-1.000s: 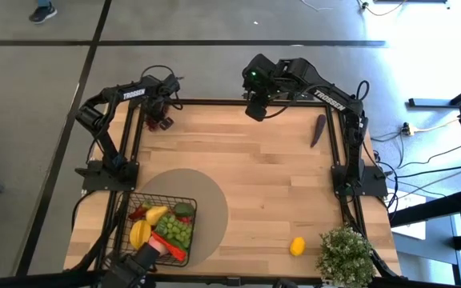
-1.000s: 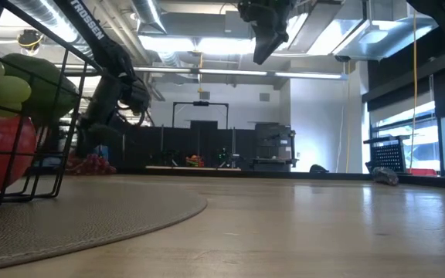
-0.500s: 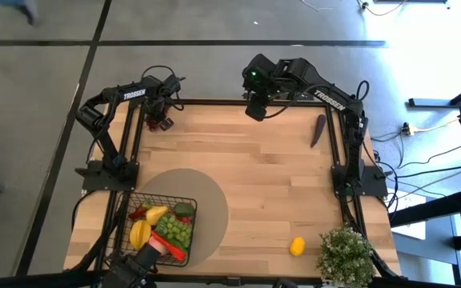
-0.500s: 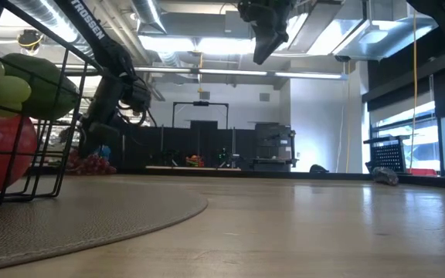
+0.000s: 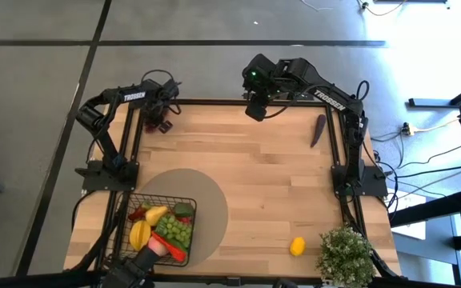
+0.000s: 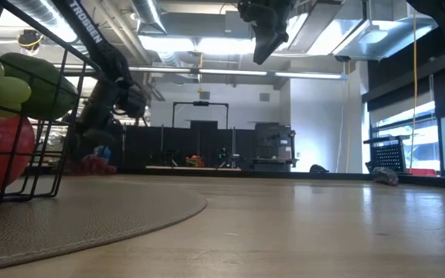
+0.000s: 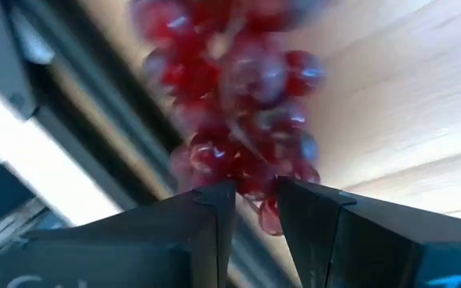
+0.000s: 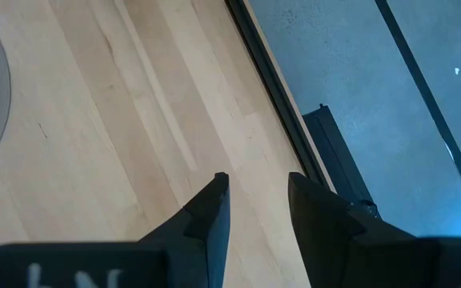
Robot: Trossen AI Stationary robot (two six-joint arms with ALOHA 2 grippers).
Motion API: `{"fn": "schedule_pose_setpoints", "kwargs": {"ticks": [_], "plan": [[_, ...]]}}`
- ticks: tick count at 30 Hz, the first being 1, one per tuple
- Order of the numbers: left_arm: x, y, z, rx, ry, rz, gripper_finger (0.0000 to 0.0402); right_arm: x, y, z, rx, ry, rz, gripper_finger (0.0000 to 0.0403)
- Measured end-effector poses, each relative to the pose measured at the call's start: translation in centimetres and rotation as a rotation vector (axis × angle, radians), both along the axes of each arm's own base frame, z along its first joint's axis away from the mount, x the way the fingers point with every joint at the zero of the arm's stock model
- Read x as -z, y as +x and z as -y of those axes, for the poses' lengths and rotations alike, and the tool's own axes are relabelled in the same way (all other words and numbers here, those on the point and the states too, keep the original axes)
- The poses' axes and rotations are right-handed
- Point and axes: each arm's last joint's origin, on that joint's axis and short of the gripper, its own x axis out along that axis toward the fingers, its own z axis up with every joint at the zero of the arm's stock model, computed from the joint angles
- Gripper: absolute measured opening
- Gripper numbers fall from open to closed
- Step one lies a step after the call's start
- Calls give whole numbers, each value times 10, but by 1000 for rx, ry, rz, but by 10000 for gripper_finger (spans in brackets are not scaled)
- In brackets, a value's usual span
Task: Build produce basket
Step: Put the red grapes into the wire basket
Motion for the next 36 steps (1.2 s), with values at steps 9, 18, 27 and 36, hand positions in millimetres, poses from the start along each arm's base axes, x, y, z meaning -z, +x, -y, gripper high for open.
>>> {"fn": "schedule_pose_setpoints", "kwargs": {"ticks": [9,18,27,36], "plan": [[1,-1,0,5,15,-13,84,-1,1,0,0,-5,11,119],[2,0,-2,23,25,-8,36,-1,1,1,0,-8,18,119],[2,0,-2,38,20,-10,2,-1,1,1,0,-8,17,119],[-11,1,3,63,49,8,0,-1,1,1,0,-9,17,120]]}}
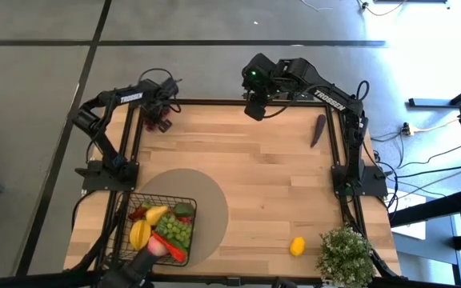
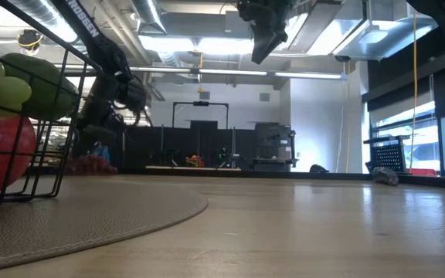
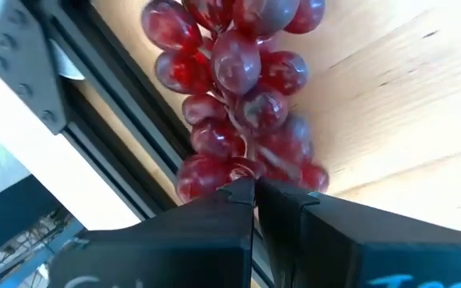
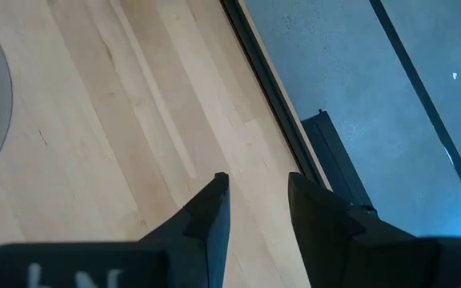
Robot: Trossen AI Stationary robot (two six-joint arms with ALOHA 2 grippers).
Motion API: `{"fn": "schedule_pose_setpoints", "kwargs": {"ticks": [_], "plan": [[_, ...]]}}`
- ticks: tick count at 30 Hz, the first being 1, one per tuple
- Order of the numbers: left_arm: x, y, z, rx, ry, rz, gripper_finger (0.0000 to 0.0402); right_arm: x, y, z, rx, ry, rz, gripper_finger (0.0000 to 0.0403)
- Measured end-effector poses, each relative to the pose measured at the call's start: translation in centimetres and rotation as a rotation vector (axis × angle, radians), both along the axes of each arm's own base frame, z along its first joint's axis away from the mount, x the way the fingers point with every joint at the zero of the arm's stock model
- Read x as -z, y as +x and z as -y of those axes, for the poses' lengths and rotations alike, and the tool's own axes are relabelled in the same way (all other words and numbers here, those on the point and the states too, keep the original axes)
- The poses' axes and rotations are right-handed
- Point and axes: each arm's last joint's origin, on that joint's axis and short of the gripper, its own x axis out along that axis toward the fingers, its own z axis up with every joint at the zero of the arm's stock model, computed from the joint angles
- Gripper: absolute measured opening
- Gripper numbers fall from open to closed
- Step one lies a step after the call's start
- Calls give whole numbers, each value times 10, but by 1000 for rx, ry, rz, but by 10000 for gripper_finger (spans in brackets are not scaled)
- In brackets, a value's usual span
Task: Build produce basket
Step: Put the red grapes into the wire basket
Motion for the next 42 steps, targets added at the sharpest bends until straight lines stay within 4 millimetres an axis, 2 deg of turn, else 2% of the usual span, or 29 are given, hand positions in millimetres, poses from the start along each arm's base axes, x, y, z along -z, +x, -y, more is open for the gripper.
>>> {"fn": "schedule_pose_setpoints", "kwargs": {"ticks": [5,10,22,27,31,36,42], "plan": [[-22,1,8,22,72,46,0,0,0,0,0,0,0,119],[-52,2,25,81,166,107,0,0,0,0,0,0,0,119],[-114,-6,91,202,352,200,0,-2,4,2,6,-17,47,120],[-130,-17,120,254,362,269,0,-3,5,1,-10,-3,65,119],[-141,-27,143,306,354,351,0,-3,7,-2,-120,92,102,119],[-158,-45,170,401,332,513,0,-4,10,-6,-247,183,158,119],[-193,-71,201,534,323,801,0,-7,13,-11,-368,302,256,119]]}}
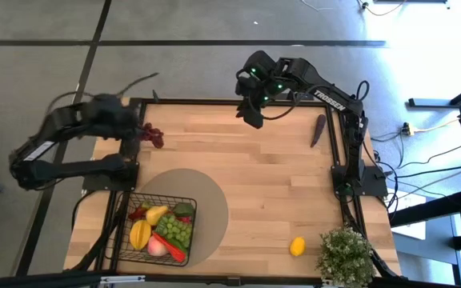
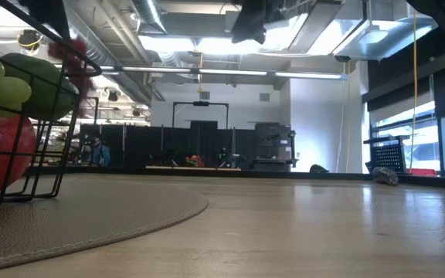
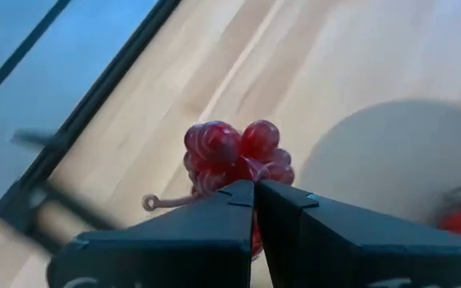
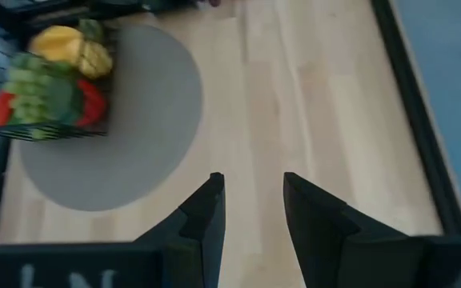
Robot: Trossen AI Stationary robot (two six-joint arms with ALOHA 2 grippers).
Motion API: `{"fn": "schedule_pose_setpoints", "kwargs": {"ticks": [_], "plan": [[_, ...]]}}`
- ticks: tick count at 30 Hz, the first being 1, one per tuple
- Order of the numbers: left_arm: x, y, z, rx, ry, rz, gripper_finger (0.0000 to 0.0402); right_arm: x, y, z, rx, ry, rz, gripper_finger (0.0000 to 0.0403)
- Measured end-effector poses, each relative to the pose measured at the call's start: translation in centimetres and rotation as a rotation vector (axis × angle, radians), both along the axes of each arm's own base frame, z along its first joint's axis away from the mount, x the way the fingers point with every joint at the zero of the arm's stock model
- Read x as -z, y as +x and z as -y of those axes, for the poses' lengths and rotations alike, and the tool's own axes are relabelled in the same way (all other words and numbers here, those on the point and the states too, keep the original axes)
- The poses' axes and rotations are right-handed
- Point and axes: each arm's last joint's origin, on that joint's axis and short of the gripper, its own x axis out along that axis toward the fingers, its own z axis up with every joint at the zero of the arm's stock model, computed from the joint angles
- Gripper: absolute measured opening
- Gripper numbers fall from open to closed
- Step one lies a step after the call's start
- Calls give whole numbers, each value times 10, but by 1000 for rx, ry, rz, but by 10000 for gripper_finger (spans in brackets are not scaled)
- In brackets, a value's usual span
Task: Build produce basket
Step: Put the red grapes into the wire basket
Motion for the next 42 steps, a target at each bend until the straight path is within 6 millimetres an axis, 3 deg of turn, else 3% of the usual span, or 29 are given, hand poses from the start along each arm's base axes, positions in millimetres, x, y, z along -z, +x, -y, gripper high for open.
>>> {"fn": "schedule_pose_setpoints", "kwargs": {"ticks": [7,16,24,31,42], "plan": [[-41,-37,30,206,-68,276,0,-1,3,-7,-49,38,31,119],[-71,-58,53,485,-294,508,0,-4,9,-21,-163,130,91,119],[-55,-67,59,474,-469,353,0,-5,15,-33,-207,134,112,119],[-52,-70,61,491,-530,329,0,-6,17,-45,-266,180,126,119],[-22,-49,53,529,-651,238,0,-9,24,-56,-298,159,163,119]]}}
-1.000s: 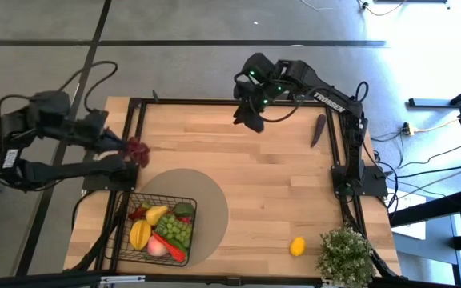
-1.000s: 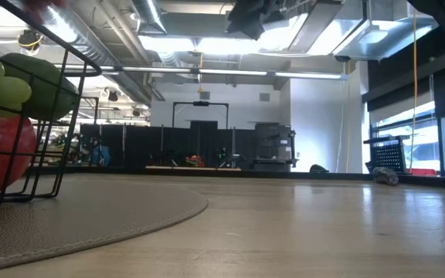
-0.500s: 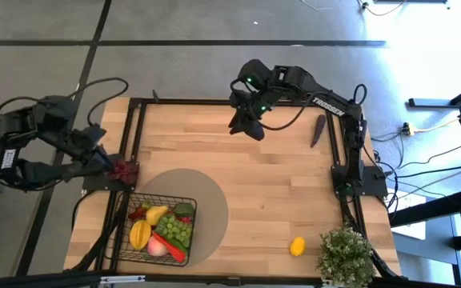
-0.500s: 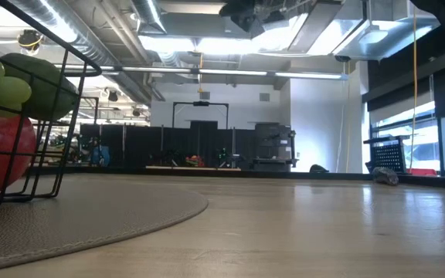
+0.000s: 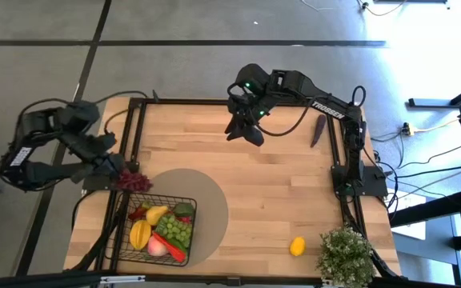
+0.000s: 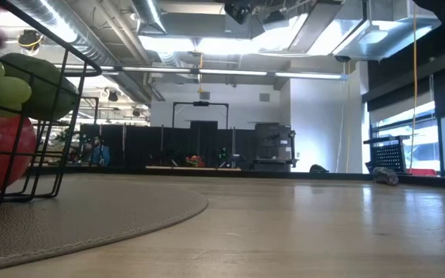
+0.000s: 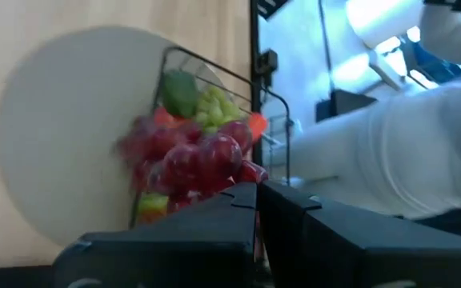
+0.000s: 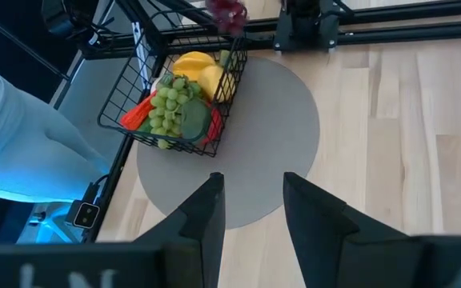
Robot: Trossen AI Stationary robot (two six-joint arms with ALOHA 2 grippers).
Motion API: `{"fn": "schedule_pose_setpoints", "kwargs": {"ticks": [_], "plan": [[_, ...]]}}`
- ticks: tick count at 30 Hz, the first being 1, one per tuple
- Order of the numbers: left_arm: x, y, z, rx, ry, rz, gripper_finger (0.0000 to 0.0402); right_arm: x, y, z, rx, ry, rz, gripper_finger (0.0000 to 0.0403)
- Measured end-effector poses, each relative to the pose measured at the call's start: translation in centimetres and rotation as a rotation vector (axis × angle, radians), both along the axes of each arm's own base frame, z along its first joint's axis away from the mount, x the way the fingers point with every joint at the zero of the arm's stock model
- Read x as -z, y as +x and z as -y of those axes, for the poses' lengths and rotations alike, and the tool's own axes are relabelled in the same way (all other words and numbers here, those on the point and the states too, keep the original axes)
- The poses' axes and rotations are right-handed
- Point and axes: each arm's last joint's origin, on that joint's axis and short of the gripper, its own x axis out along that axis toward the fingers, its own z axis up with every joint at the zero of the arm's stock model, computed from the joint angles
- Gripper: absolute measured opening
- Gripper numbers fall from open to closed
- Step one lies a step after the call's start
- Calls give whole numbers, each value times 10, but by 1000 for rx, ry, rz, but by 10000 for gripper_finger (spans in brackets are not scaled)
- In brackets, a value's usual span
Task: Build produce basket
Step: Put the red grapes into the wire basket
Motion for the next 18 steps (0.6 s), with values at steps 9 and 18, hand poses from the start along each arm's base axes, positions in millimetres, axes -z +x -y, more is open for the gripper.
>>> {"fn": "schedule_pose_setpoints", "kwargs": {"ticks": [9,18], "plan": [[23,12,-3,101,-124,-38,0,0,0,0,0,-1,4,119],[37,19,-4,169,-212,-74,0,0,0,0,0,-2,4,119]]}}
